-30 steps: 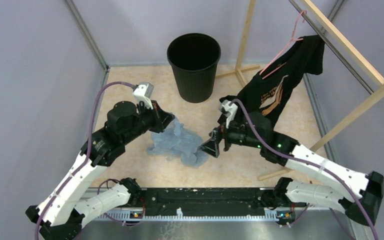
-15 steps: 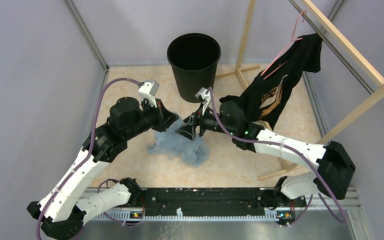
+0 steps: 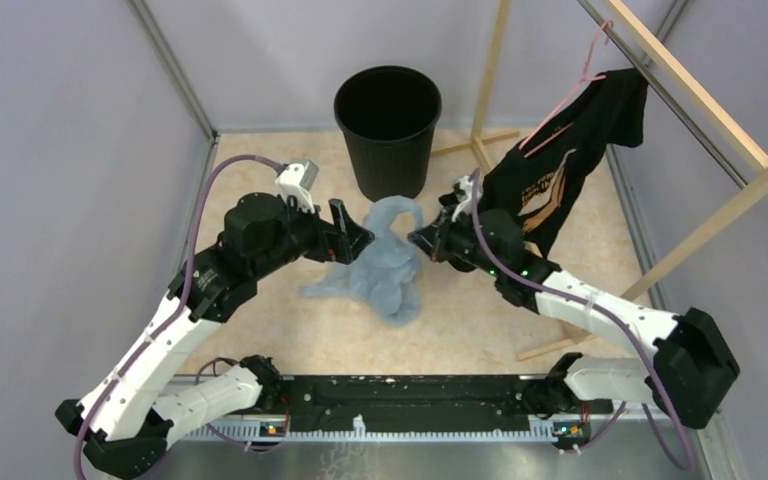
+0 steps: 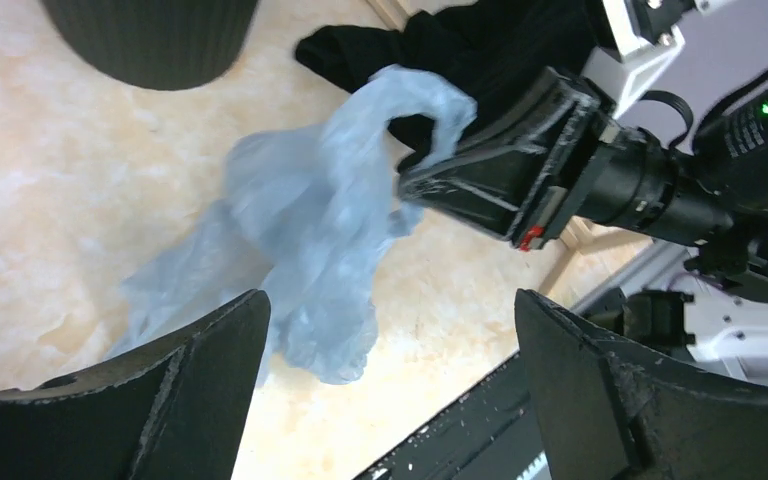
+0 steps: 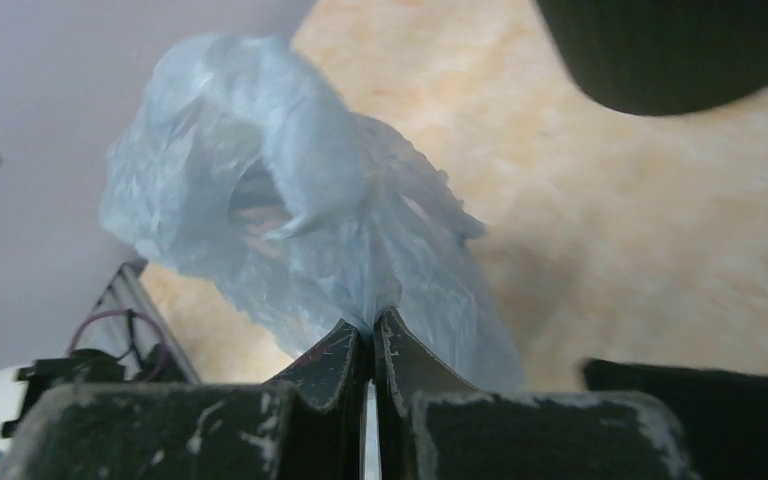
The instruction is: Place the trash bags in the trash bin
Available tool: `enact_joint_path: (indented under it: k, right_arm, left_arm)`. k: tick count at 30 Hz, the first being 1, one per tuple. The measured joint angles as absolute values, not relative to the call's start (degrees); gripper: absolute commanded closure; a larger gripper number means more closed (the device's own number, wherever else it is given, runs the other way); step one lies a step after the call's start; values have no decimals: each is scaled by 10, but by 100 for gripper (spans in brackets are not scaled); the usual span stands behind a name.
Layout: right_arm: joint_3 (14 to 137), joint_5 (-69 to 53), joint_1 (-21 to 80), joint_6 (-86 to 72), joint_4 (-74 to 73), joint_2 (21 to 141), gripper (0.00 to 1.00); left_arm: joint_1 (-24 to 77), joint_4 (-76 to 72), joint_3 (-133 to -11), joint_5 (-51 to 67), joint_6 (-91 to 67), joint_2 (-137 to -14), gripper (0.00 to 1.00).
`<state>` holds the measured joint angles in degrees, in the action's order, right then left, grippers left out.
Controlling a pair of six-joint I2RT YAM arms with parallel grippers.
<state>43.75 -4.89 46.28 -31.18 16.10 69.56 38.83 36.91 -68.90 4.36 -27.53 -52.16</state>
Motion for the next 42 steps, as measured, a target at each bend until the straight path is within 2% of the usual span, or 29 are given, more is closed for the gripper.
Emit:
enact_joint_path:
  k: [3, 7, 11, 14, 18, 28, 33, 38, 42]
  right_arm:
    - [397, -48, 424, -305, 134, 651, 100]
    - [357, -68, 420, -284, 110, 578, 100]
    - [342, -81, 420, -265, 93, 519, 100]
    - [342, -91, 420, -255, 86, 496, 100]
    - [342, -107, 420, -248, 84, 490, 100]
    - [342, -252, 420, -237, 150, 534, 100]
    - [442, -320, 420, -235, 159, 642, 100]
    - [625, -406, 420, -170, 82, 742, 100]
    - [684, -440, 420, -119, 16, 756, 100]
  left_arm:
    - [388, 376, -679, -6, -290, -503, 2]
    - [388, 396, -639, -89, -334, -488, 2]
    - [365, 422, -600, -131, -366, -532, 2]
    - [294, 415, -576, -101, -373, -602, 6]
    - [176, 399, -554, -29, -369, -699, 4]
    - [162, 321, -604, 107, -380, -781, 4]
    - [160, 306, -556, 107, -402, -734, 2]
    - [154, 331, -500, 61, -427, -601, 2]
    - [152, 348, -459, 25, -455, -497, 2]
